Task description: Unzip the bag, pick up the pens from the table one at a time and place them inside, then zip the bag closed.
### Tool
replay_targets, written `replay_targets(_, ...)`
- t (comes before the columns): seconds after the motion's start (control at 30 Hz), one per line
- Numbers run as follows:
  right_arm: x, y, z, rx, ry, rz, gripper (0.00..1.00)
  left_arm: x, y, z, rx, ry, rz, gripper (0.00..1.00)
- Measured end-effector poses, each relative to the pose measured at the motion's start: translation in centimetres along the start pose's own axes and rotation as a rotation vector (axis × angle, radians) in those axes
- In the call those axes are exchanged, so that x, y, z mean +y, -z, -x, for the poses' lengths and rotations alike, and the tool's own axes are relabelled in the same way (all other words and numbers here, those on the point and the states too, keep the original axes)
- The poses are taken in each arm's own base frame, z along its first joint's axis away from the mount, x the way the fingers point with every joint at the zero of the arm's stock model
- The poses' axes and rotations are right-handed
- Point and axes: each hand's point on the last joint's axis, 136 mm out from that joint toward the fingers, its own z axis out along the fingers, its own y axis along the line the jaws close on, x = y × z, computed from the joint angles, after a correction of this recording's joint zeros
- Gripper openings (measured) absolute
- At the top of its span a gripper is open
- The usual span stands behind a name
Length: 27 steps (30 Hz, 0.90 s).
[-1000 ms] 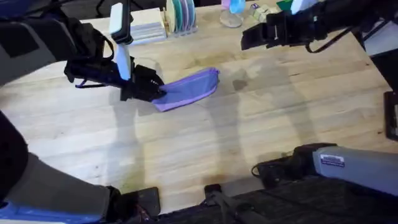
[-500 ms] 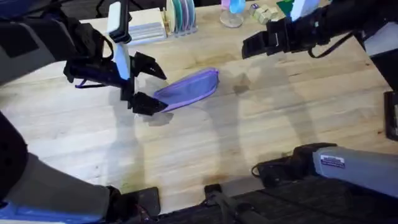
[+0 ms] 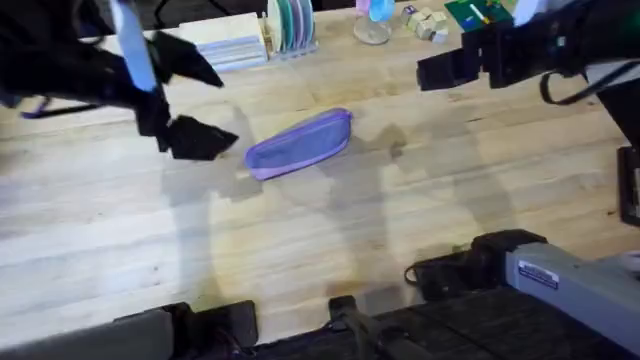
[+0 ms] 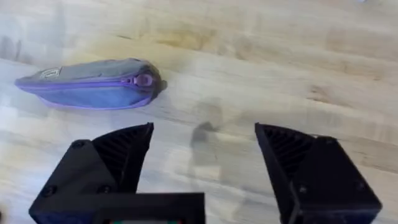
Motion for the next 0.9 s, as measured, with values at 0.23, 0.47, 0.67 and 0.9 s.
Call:
replay_targets(0.23, 0.3, 1.8, 0.3, -0.059, 0.014, -0.016, 0.998, -0.6, 4.5, 2.2, 0.075, 0.085, 0.187, 0.996)
replay_targets(0.47, 0.4, 1.9, -0.6, -0.027, -0.027, -0.011, 0.998, -2.4, 8.2, 4.1, 0.078, 0.149, 0.350, 0.996)
replay_targets(0.67, 0.4, 1.9, -0.6, -0.026, -0.048, -0.011, 0.998, -3.7, 9.4, 4.6, 0.071, 0.177, 0.387, 0.995)
replay_targets(0.9, 0.4, 1.9, -0.6, -0.027, -0.051, -0.011, 0.998, -3.8, 9.5, 4.5, 0.077, 0.194, 0.393, 0.995)
